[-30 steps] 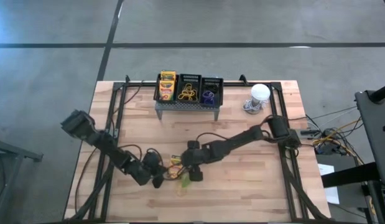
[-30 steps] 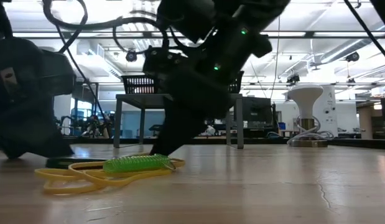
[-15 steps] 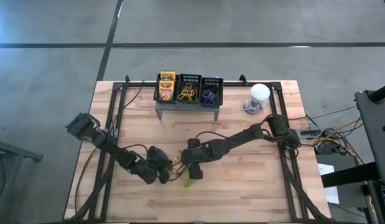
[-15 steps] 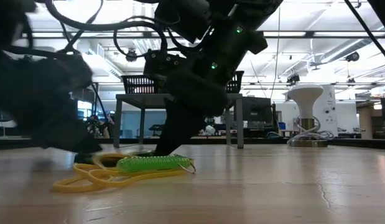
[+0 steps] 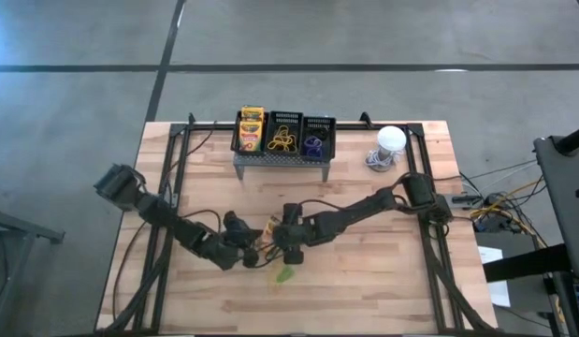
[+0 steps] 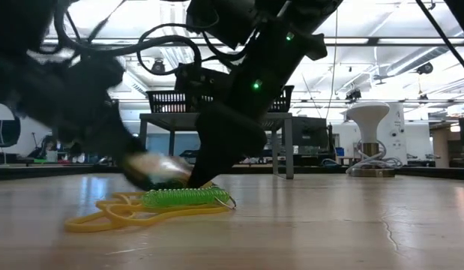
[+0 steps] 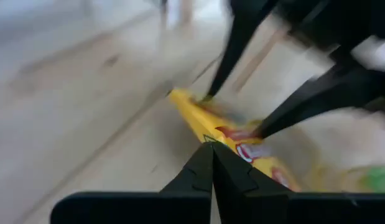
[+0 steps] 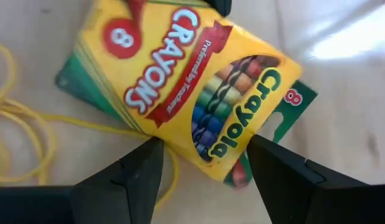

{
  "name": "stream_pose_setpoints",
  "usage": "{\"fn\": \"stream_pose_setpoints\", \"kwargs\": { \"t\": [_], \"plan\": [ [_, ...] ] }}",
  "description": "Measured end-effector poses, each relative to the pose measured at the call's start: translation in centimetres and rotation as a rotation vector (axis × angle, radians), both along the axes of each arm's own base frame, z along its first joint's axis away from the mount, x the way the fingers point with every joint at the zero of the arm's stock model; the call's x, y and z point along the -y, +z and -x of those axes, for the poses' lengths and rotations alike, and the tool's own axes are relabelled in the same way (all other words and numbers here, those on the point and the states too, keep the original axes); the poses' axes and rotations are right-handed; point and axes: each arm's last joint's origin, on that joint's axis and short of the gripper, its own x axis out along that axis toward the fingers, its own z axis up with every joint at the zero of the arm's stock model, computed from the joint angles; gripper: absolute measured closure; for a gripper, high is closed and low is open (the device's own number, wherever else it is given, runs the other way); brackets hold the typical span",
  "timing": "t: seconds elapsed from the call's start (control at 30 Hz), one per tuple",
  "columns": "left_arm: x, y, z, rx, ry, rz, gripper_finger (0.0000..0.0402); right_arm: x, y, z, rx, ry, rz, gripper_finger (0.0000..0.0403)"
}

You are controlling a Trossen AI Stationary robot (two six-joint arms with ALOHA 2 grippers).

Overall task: Pick & Place Office Desk Supplies
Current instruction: Put the yellow crayon box into the left black bin on the shelf

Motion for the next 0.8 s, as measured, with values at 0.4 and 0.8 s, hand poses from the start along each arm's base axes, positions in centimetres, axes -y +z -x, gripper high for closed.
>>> {"fn": "stream_pose_setpoints", "kwargs": {
  "t": [0.4,0.8],
  "plan": [
    [-0.1,4.5,0.2,0.100,-0.088,-0.038,0.0394,-1.3,2.2,0.2,0.081,0.018,0.142,0.0194],
    [-0.3,3.7,0.6,-0.002,-0.141,-0.055,0.0371,-2.0,2.3,0.2,0.107,-0.010,0.100,0.0222]
  ]
}}
